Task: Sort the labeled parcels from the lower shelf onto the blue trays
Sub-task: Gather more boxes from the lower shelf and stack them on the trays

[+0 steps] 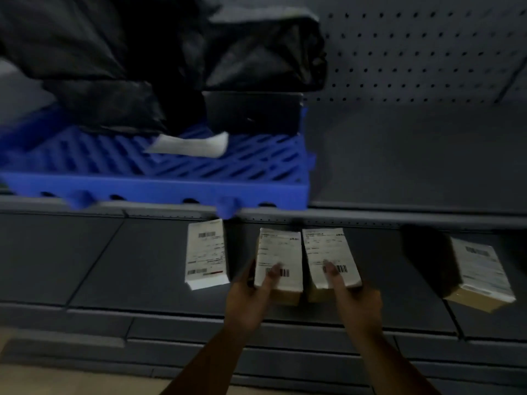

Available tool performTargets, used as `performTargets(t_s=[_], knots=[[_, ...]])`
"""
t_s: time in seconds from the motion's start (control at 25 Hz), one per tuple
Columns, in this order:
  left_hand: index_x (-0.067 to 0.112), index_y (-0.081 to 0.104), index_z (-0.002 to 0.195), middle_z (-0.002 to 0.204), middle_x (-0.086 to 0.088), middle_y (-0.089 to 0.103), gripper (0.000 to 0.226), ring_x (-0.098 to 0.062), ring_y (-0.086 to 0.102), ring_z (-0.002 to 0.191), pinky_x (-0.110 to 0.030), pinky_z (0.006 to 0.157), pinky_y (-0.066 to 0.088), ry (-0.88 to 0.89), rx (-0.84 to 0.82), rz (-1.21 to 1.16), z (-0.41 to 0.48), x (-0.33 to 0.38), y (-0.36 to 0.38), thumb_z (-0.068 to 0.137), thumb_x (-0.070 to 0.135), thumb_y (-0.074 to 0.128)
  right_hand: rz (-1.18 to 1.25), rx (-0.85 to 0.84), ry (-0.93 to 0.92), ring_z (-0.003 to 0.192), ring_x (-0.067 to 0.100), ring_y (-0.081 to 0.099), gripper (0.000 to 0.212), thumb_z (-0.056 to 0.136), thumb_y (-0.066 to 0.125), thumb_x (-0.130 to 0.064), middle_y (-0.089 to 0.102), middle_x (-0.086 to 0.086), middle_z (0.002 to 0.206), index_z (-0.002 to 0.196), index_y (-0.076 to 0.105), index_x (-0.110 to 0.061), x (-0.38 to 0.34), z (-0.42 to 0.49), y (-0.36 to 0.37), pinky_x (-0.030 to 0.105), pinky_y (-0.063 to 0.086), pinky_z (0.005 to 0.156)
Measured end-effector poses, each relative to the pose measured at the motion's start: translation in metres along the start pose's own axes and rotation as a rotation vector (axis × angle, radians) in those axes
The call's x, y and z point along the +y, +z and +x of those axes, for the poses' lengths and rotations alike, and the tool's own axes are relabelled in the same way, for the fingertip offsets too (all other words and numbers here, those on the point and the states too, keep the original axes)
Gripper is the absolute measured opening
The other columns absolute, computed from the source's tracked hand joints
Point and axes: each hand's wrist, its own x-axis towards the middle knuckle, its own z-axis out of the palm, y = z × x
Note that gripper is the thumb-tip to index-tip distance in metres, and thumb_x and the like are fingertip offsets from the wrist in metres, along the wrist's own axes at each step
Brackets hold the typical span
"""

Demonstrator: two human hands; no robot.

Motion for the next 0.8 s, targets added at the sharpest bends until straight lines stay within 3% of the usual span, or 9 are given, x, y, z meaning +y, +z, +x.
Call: performTargets(t_s=[0.08, 0.2, 0.28, 0.36, 0.44, 0.52, 0.64, 0.8], knots=[[0.04, 0.068, 0.122, 0.11, 0.02, 0.077, 0.046, -0.001, 0.073, 0.101, -0.026, 0.084, 0.06, 0.007, 0.097, -0.029, -0.022, 0.011, -0.023, 0.082, 0.063, 0.071, -0.002, -0.03, -0.014, 0.084, -0.003, 0.068, 0.034, 0.071, 0.078, -0.061, 0.071, -0.021, 0.086, 0.093, 0.07, -0.037, -0.018, -0.012, 0.004, 0.009, 0.05, 0.06], [0.03, 0.069, 0.121, 0.109, 0.008, 0.079, 0.046, -0.003, 0.074, 0.096, -0.02, 0.075, 0.06, 0.003, 0.327, -0.085, -0.059, 0.021, -0.055, 0.083, 0.056, 0.072, -0.087, -0.105, -0.044, 0.088, 0.018, 0.072, 0.035, 0.08, 0.075, -0.06, 0.075, -0.007, 0.092, 0.1, 0.072, -0.031, -0.041, -0.034, 0.015, 0.036, 0.059, 0.075], [0.026, 0.066, 0.122, 0.112, 0.007, 0.076, 0.053, -0.003, 0.074, 0.095, -0.02, 0.076, 0.06, -0.019, 0.476, -0.078, -0.087, 0.022, -0.074, 0.082, 0.06, 0.067, -0.099, -0.188, -0.063, 0.082, 0.015, 0.072, 0.043, 0.081, 0.075, -0.061, 0.076, -0.005, 0.092, 0.107, 0.073, -0.027, -0.055, -0.054, 0.024, 0.031, 0.056, 0.068], [0.023, 0.06, 0.129, 0.119, 0.004, 0.073, 0.063, -0.009, 0.072, 0.103, -0.03, 0.086, 0.061, -0.04, 0.592, -0.097, -0.117, 0.024, -0.093, 0.081, 0.065, 0.064, -0.077, -0.294, -0.087, 0.077, 0.01, 0.073, 0.041, 0.081, 0.077, -0.056, 0.077, -0.006, 0.091, 0.107, 0.074, -0.025, -0.068, -0.076, 0.035, 0.024, 0.055, 0.057], [0.019, 0.055, 0.135, 0.123, 0.001, 0.07, 0.073, -0.013, 0.07, 0.107, -0.036, 0.089, 0.061, -0.027, 0.694, -0.13, -0.149, 0.026, -0.109, 0.081, 0.066, 0.063, -0.071, -0.421, -0.11, 0.077, 0.008, 0.073, 0.035, 0.082, 0.079, -0.05, 0.077, -0.007, 0.09, 0.105, 0.073, -0.024, -0.081, -0.1, 0.049, 0.022, 0.059, 0.057], [0.017, 0.054, 0.136, 0.122, 0.002, 0.069, 0.071, -0.007, 0.07, 0.104, -0.025, 0.083, 0.06, -0.014, 0.81, -0.147, -0.181, 0.029, -0.127, 0.083, 0.064, 0.06, -0.08, -0.544, -0.147, 0.074, 0.004, 0.073, 0.031, 0.082, 0.079, -0.048, 0.076, -0.008, 0.088, 0.101, 0.072, -0.024, -0.095, -0.129, 0.065, 0.024, 0.062, 0.059], [0.015, 0.058, 0.13, 0.112, 0.009, 0.069, 0.048, 0.012, 0.067, 0.091, -0.006, 0.068, 0.051, -0.01, 0.959, -0.139, -0.228, 0.031, -0.158, 0.095, 0.048, 0.059, -0.066, -0.7, -0.224, 0.065, -0.009, 0.068, 0.024, 0.083, 0.079, -0.048, 0.07, -0.018, 0.083, 0.098, 0.069, -0.032, -0.118, -0.176, 0.088, 0.009, 0.051, 0.049], [0.014, 0.066, 0.114, 0.103, 0.008, 0.073, 0.036, 0.014, 0.066, 0.084, -0.004, 0.064, 0.047, 0.001, 1.138, -0.1, -0.284, 0.041, -0.207, 0.096, 0.044, 0.06, -0.073, -0.838, -0.277, 0.071, -0.002, 0.069, 0.026, 0.082, 0.078, -0.052, 0.073, -0.014, 0.083, 0.086, 0.067, -0.029, -0.148, -0.24, 0.127, 0.012, 0.052, 0.05]])
